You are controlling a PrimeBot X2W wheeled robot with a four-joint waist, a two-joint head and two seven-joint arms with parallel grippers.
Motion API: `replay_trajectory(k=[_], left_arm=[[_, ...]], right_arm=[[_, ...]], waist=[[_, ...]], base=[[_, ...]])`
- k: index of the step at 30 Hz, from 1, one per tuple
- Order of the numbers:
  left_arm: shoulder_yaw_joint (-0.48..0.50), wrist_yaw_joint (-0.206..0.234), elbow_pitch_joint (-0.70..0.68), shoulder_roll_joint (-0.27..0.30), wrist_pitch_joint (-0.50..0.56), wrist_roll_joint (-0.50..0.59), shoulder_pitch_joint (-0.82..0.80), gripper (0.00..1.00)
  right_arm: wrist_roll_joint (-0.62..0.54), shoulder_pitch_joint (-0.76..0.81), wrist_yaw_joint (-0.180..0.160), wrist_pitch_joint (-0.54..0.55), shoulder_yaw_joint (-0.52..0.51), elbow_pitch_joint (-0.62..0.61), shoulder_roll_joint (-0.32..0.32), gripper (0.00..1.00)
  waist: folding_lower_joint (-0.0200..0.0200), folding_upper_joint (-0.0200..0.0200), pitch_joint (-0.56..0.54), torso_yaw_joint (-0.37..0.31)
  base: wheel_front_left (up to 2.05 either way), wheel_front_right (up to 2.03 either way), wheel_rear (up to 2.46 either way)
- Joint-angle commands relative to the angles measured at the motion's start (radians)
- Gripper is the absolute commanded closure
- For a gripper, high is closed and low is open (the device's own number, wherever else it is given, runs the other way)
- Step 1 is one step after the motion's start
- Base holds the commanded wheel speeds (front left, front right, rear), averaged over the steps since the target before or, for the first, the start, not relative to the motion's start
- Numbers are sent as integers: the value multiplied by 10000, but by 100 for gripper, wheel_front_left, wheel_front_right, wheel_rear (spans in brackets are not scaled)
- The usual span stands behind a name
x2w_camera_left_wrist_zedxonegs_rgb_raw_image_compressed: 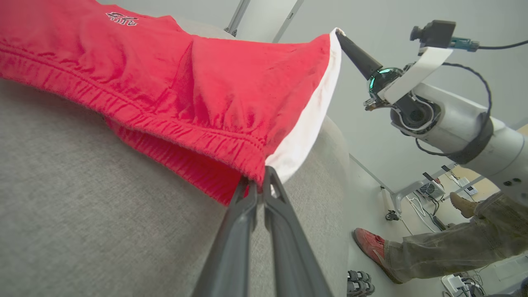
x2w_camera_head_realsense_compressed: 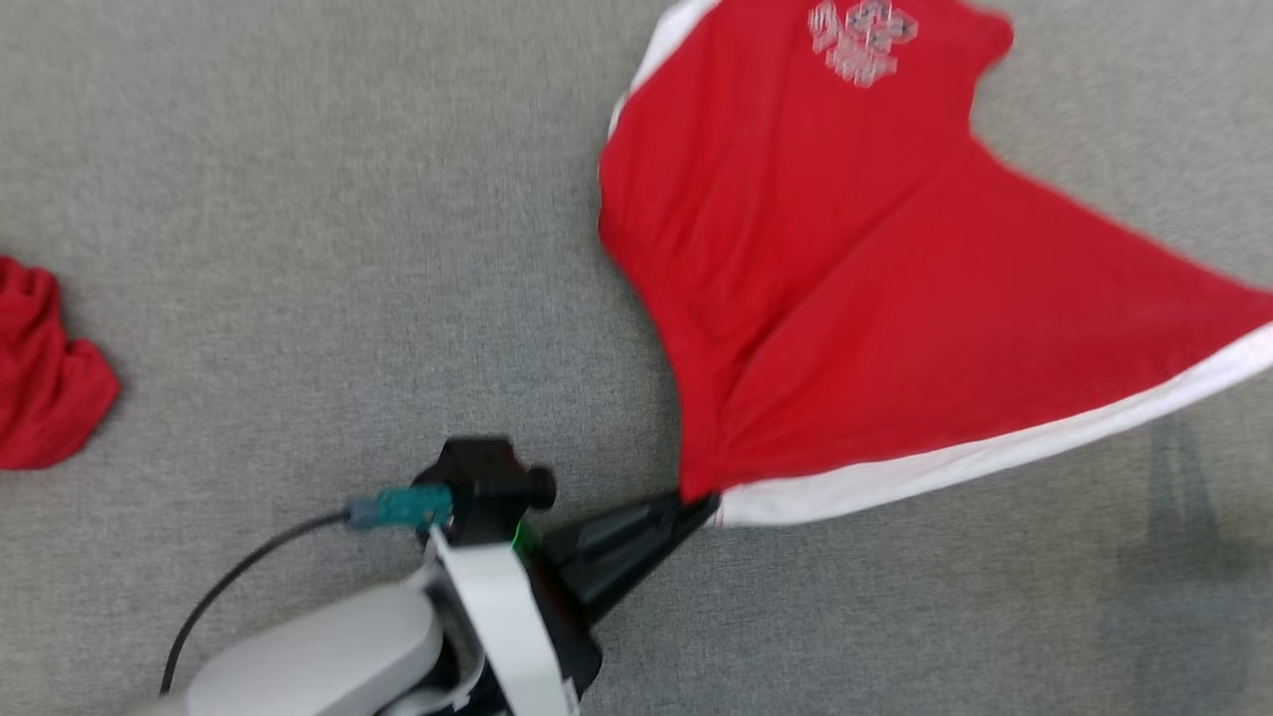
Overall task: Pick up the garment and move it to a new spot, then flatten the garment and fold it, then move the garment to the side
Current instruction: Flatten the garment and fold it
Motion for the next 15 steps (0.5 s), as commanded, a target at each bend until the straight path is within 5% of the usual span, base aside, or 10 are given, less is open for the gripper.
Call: replay_trajectory(k=[1, 11, 15], left_arm=[[36, -30, -96, 189, 62, 54, 348, 100], [29, 101, -1536, 1484, 1064, -134, 2065, 100], [455, 169, -2080, 1535, 870, -1033, 2245, 100]], right_arm=[[135, 425, -9, -7, -38, -93, -119, 100], [410, 3512, -12, 107, -229, -1720, -338, 100], [389, 3701, -12, 532, -387, -2328, -246, 100]], waist=[[-1, 0, -891, -123], [-1, 0, -1654, 159], [-1, 0, -1639, 339]], base=[[0, 0, 0], [0, 0, 0], [0, 0, 0]])
